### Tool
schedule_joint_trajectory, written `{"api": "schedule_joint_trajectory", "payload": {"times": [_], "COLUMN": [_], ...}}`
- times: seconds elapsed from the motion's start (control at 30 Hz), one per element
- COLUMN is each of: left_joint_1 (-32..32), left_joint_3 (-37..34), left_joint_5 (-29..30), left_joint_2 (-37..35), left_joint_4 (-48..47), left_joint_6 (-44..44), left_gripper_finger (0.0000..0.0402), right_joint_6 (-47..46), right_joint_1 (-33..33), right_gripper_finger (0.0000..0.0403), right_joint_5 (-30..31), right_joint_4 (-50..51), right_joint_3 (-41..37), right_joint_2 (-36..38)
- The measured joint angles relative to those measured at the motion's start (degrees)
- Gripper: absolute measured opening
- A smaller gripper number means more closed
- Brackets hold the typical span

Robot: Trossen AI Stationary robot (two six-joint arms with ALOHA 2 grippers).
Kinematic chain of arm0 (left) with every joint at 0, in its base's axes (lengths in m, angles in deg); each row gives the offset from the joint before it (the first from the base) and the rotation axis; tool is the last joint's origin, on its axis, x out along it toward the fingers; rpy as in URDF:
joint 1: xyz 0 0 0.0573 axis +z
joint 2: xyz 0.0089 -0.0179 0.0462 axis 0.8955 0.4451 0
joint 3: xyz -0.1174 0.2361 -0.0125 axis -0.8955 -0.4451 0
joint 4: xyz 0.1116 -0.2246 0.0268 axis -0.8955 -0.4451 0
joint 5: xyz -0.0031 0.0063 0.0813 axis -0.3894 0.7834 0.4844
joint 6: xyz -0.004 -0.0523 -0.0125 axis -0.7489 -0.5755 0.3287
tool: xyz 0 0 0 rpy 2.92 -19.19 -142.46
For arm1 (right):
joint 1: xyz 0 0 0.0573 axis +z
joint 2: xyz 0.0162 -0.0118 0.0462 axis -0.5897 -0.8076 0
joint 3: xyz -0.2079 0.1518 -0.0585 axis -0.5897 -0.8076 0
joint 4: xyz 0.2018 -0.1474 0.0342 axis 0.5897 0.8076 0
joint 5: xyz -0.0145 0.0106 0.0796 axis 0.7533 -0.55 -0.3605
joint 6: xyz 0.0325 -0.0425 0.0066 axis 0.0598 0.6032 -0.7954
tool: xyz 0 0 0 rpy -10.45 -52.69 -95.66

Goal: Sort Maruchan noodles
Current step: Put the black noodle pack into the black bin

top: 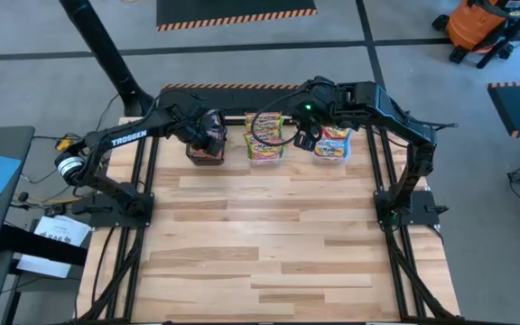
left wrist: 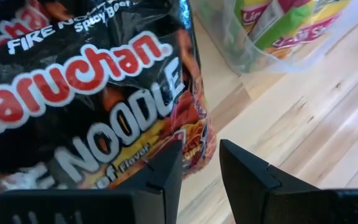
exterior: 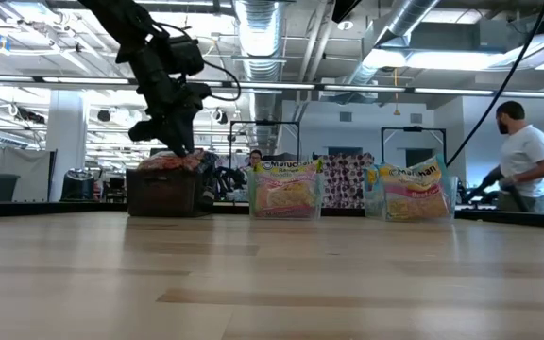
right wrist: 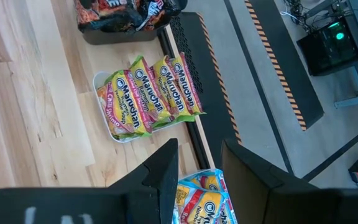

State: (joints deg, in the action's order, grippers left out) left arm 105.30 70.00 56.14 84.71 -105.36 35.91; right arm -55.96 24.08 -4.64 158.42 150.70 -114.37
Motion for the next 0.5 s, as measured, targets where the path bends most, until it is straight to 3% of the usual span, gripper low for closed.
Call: {"api": "schedule_joint_trajectory", "payload": {"times": [0.2,0.5], "left_joint_1": [0.1,1.7], "left_joint_3": [0.2,0.1], "left_joint_5": [0.1,8.0], "left_joint_2": [2.3,2.3], "left_joint_4": [-0.3,-3.4], "left_joint_6": [-0.3,3.2], "left_gripper_finger": [0.0100,0.0100], "right_joint_6": [0.0,0.0], "right_joint_1": [0.0,0.0], "right_gripper_finger": [0.0146,0.0146], "right_joint_5": [0.0,0.0], "right_joint_4": [0.0,0.1], "right_joint_3": [0.0,0.0], "right_joint_2": [0.0,0.0]}}
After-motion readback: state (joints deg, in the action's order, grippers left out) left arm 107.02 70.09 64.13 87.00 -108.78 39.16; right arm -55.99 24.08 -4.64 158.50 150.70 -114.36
